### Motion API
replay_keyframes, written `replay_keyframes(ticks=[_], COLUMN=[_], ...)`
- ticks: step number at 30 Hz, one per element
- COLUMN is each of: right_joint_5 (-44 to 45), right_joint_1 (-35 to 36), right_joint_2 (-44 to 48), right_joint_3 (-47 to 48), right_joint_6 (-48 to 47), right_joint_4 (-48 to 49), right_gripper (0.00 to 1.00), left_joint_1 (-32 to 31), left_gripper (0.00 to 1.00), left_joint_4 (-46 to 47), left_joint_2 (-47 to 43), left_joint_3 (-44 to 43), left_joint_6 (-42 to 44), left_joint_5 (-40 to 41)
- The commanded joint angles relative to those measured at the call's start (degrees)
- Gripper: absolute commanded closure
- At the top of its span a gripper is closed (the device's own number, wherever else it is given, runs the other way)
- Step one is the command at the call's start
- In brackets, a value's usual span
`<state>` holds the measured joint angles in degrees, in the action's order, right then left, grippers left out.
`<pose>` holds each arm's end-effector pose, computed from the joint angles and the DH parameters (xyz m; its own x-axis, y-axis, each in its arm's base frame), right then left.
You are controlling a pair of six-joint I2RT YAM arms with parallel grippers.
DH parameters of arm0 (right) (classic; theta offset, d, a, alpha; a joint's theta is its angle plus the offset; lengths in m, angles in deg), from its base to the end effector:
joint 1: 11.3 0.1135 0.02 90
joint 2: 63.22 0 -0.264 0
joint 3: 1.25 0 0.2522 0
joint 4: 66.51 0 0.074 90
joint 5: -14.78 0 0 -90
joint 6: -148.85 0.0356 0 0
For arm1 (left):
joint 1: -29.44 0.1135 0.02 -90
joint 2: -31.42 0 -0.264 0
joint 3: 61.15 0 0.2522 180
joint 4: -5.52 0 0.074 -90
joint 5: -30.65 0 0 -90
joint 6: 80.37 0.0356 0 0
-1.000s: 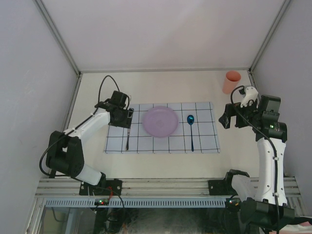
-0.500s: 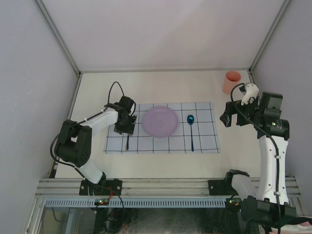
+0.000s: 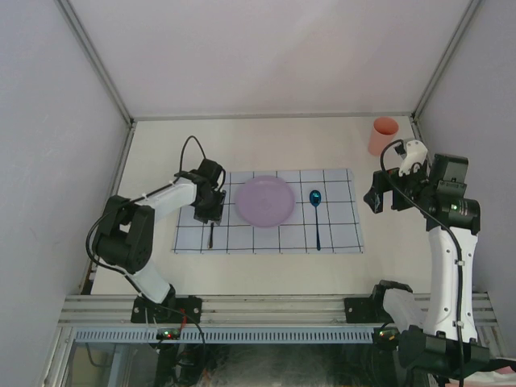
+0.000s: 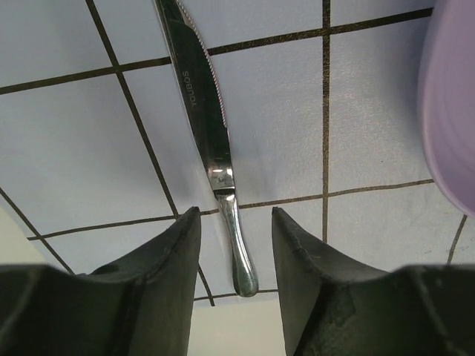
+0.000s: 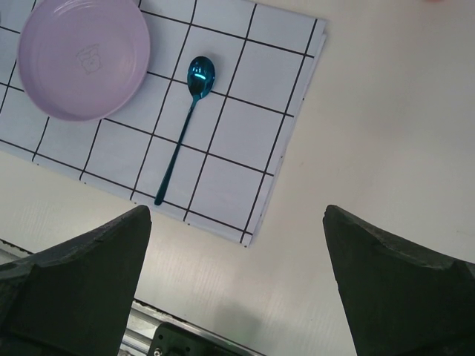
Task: Set the dinner table for one person
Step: Adjust the knife on the napkin.
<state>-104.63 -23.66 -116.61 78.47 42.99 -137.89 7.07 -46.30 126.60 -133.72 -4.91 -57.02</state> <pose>0.1628 -0.0178 0.3630 -0.6233 -0.1071 -0.7746 -0.3355 0.9314 0.1412 0.2836 -0.1151 0.1739 -0.9552 0.1219 -0.2697 0.1347 0.9905 -0.0295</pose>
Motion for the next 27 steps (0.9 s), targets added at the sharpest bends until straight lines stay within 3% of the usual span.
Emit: replay_keyframes(ticks=[1, 7, 14, 20, 27], right_joint_5=[-0.6, -1.3, -1.7, -2.1, -2.3], right_joint_1=[-0.4, -1.7, -2.1, -2.1, -2.0], right_joint_2=[1.3, 1.5, 1.1, 0.7, 1.0], right_joint_3=[2.7, 2.7, 2.6, 2.7, 2.2], right_joint_6=[-1.3, -1.3, -1.1, -0.8, -0.6], right_joint_4=[0.2, -0.4, -0.1, 0.5, 0.3], right_gripper=[0.0, 0.0, 0.0, 0.0, 0.0], left_joint_1=[0.0, 0.0, 0.0, 0.0, 0.0], left_gripper=[0.51, 0.53, 0.83, 0.98, 1.0], left_joint_4=[0.8, 0.5, 0.2, 0.3, -1.9], left_joint_2=[1.8, 3.7, 4.0, 4.2, 3.8], left_joint_3=[1.0, 0.4, -0.4, -0.1, -3.5], left_joint_6=[-1.4, -1.4, -1.4, -1.5, -2.6], left_joint_5=[-0.9, -0.8, -1.1, -0.6, -2.1])
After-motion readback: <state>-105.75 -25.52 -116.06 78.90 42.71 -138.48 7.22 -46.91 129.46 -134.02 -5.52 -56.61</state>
